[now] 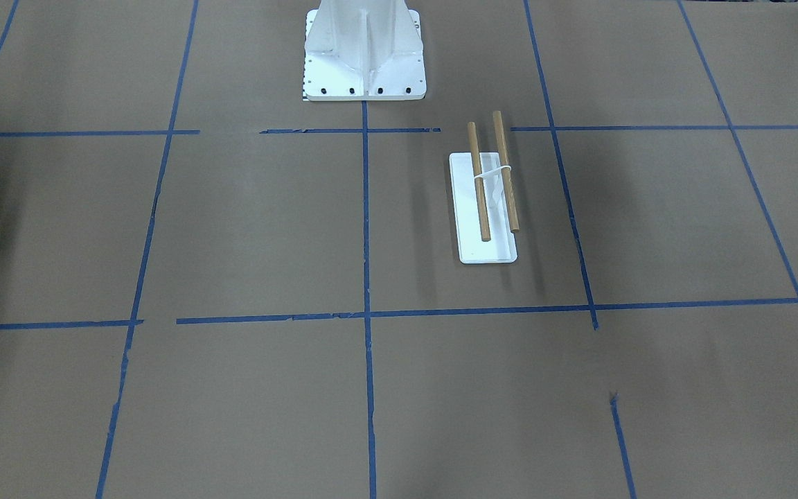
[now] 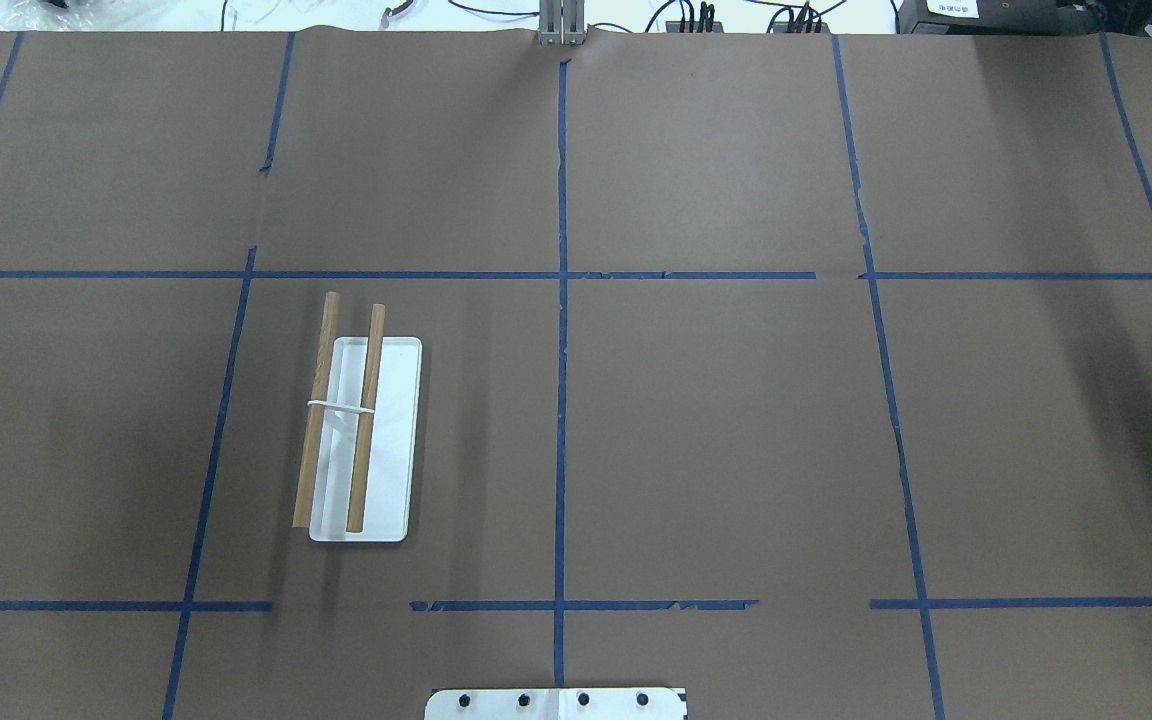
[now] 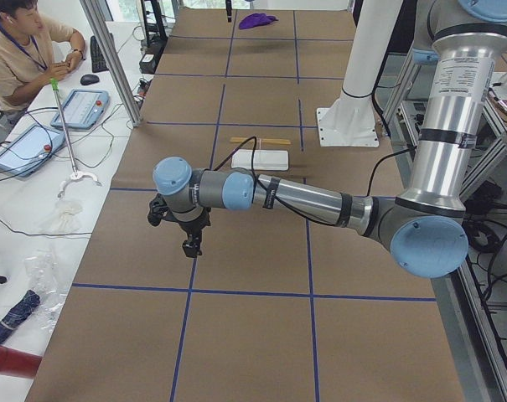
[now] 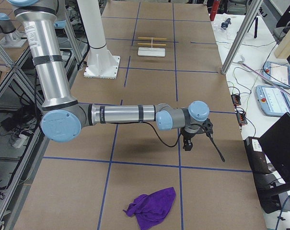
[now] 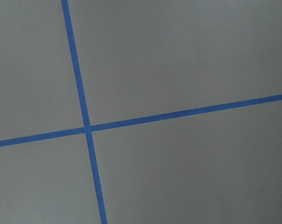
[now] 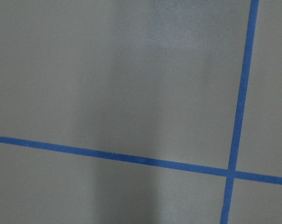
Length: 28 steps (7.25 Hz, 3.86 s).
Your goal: Hang towel on rack
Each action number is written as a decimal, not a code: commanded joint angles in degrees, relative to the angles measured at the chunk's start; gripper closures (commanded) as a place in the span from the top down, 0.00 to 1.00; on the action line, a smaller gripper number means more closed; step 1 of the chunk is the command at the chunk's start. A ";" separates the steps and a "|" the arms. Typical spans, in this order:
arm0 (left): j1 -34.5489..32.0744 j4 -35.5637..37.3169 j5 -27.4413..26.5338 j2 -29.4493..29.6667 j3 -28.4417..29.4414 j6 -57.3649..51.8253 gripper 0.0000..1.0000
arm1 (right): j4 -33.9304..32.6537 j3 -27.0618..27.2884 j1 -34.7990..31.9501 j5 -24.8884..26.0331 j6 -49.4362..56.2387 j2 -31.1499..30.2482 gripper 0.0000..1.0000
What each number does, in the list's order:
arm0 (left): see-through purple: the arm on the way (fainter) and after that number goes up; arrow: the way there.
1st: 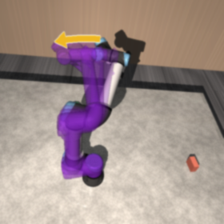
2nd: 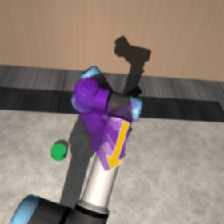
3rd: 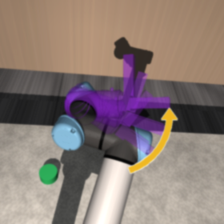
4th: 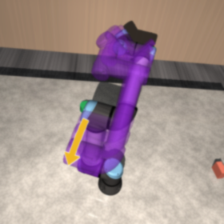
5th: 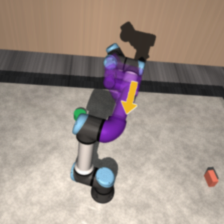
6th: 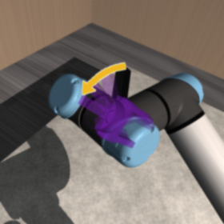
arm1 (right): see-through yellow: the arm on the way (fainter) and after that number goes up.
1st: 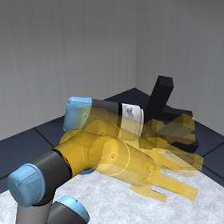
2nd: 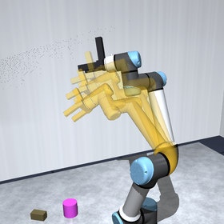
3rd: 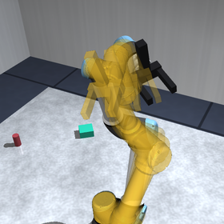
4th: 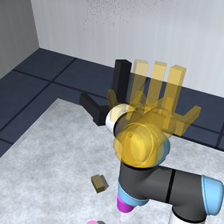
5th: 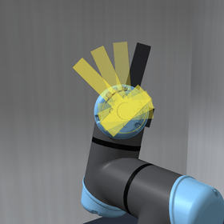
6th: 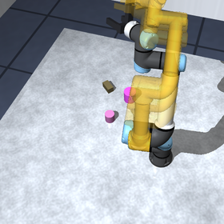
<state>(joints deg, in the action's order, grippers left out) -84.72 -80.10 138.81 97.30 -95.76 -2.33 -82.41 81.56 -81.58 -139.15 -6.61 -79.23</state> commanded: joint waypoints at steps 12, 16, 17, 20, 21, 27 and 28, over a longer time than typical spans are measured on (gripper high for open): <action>0.53 -10.08 0.67 0.61 -2.49 3.82 1.00 | 28.28 -8.93 3.44 4.75 -1.75 -9.64 1.00; 0.53 -12.08 3.81 -2.10 -2.94 3.47 1.00 | 26.96 -16.39 -4.97 8.81 16.60 -15.08 0.88; 0.53 -13.84 5.40 -3.68 -3.29 3.56 1.00 | 24.52 -16.96 -5.52 8.55 20.54 -16.12 0.85; 0.44 -18.77 6.82 -7.38 -4.87 3.91 1.00 | 24.41 -17.05 -7.02 8.64 23.66 -18.07 0.01; 0.44 -18.86 6.82 -7.56 -5.05 3.91 1.00 | 24.32 -17.14 -7.02 8.89 23.75 -17.98 0.00; 0.52 -20.87 7.26 -6.86 -4.97 4.60 1.00 | 12.19 4.16 -5.71 -3.72 8.19 -16.75 0.00; 0.70 -22.19 7.43 -6.25 -4.44 9.66 1.00 | 12.19 10.13 -2.57 -5.50 -1.56 -16.57 0.00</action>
<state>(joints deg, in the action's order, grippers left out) -84.19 -100.67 145.99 90.42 -100.72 3.23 -69.31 84.07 -86.98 -141.26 2.87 -96.01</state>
